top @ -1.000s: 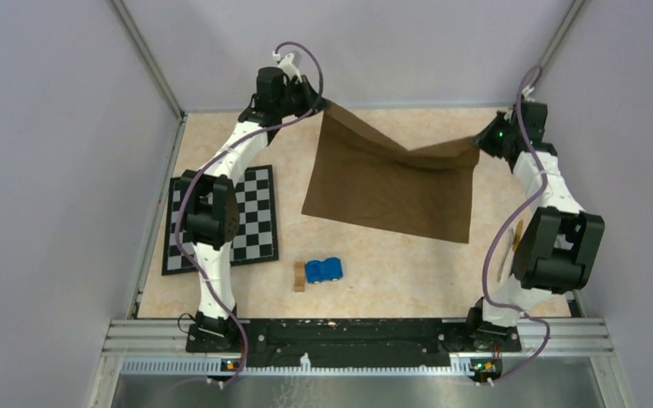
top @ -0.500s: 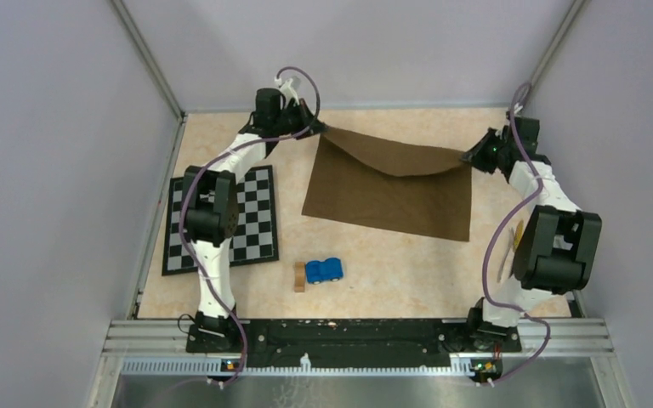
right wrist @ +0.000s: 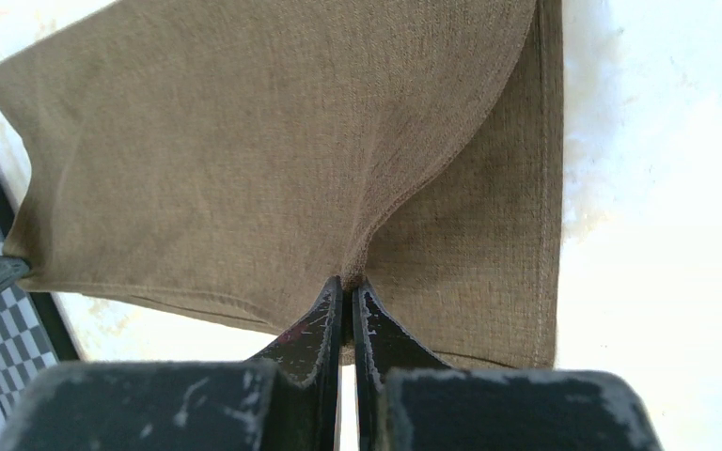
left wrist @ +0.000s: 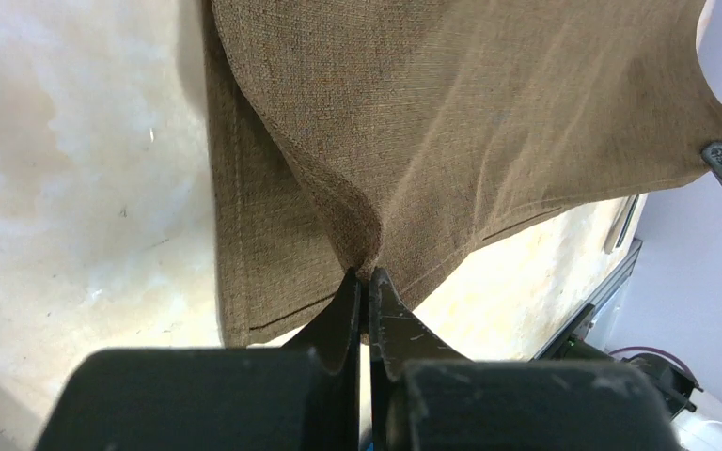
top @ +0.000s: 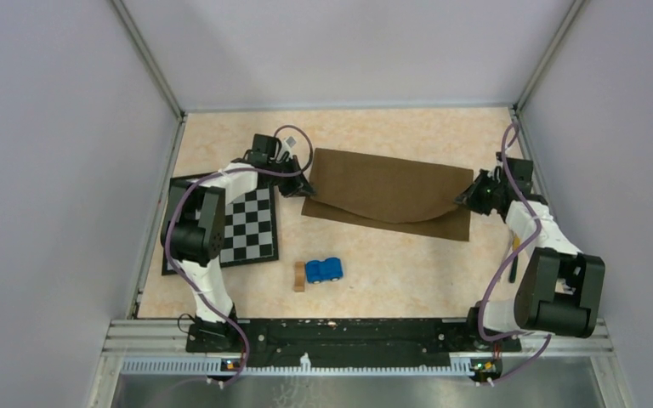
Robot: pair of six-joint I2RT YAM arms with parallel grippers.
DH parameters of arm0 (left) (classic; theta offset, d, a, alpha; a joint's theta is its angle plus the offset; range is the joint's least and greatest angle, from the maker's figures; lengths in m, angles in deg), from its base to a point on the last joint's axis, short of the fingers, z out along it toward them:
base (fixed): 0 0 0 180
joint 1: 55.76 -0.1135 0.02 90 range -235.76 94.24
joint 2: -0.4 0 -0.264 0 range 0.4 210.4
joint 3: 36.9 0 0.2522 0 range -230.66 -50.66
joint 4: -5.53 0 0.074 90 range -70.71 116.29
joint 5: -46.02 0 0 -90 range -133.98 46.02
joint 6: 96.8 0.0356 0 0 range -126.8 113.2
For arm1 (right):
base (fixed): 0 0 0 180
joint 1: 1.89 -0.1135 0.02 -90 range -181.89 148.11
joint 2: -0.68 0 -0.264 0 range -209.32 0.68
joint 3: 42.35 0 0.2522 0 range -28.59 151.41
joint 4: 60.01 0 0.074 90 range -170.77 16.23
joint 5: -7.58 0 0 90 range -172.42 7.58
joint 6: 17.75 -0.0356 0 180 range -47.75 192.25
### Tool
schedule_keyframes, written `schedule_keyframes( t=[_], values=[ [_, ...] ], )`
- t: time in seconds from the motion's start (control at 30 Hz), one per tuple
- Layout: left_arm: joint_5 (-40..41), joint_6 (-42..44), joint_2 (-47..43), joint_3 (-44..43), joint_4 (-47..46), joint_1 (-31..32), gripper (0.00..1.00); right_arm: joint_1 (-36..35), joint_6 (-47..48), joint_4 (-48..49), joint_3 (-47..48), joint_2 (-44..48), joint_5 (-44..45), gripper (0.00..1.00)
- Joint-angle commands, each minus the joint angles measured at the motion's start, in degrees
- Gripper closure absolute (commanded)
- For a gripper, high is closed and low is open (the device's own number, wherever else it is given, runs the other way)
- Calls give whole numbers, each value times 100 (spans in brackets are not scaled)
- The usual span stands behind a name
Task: Fold the napkin into a case and place the utensils inside
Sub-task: Fold and flatten the napkin at the center of the board.
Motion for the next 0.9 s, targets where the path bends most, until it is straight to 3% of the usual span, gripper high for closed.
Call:
schedule_keyframes(
  t=[0.0,0.87],
  values=[
    [-51,122,-344,198,-18,11,100,64,178,66,-139,157,-60,100],
    [230,344,-528,630,52,153,100,73,359,-127,-440,435,172,100]
  ],
)
